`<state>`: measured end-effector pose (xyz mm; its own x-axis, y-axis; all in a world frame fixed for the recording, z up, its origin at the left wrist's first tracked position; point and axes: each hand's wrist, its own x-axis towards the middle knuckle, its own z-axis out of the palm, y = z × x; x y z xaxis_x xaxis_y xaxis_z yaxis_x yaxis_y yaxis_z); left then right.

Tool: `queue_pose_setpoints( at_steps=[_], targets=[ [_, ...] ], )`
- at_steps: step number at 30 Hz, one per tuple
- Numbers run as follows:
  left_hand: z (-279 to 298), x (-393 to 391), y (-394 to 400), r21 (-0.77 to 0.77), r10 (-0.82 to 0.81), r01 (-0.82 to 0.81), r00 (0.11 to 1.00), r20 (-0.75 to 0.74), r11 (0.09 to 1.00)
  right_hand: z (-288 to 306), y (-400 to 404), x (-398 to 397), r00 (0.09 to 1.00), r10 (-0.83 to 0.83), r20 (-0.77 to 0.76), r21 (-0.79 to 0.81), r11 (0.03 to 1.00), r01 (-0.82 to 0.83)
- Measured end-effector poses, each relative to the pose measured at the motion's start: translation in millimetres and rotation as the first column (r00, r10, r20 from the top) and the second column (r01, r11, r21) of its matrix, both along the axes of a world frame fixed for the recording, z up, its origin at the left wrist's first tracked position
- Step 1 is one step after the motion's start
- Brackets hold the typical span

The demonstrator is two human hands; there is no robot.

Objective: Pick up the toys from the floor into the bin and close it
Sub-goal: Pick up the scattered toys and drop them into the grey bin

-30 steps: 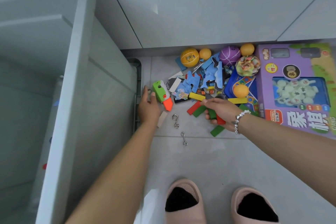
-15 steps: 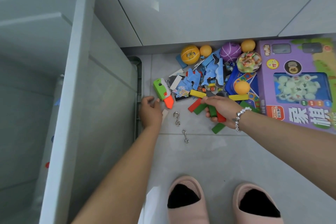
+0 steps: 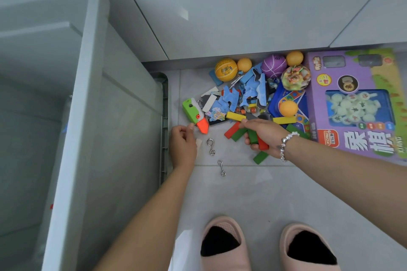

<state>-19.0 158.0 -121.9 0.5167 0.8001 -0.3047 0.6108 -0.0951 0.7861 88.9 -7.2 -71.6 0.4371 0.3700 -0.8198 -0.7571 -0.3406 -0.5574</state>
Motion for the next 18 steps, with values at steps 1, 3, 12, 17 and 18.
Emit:
queue_pose_setpoints(
  at_steps=[1,3,12,17,18],
  targets=[
    [3.7,6.0,-2.2,-0.021,0.020,-0.019,0.999,0.030,1.000,0.6,-0.4,0.5,1.000,-0.004,-0.003,0.006,1.000,0.004],
    [14.8,22.2,-7.3,-0.173,0.105,-0.083,0.987,0.120,0.981,0.9,-2.0,1.9,1.000,-0.019,-0.011,0.015,1.000,0.020],
    [37.0,63.1,-37.5,-0.591,0.009,0.034,0.998,0.070,0.806,0.9,-15.7,5.2,0.993,-0.105,0.046,0.007,0.994,0.105],
    [31.0,69.9,-57.6,-0.336,-0.246,0.218,0.968,-0.043,0.916,4.2,-21.5,11.4,0.979,-0.171,0.114,-0.006,0.985,0.173],
    [32.5,72.3,-60.1,-0.307,-0.251,0.227,0.967,-0.040,0.924,5.5,-22.7,12.5,0.978,-0.171,0.120,-0.009,0.985,0.173]
  ],
)
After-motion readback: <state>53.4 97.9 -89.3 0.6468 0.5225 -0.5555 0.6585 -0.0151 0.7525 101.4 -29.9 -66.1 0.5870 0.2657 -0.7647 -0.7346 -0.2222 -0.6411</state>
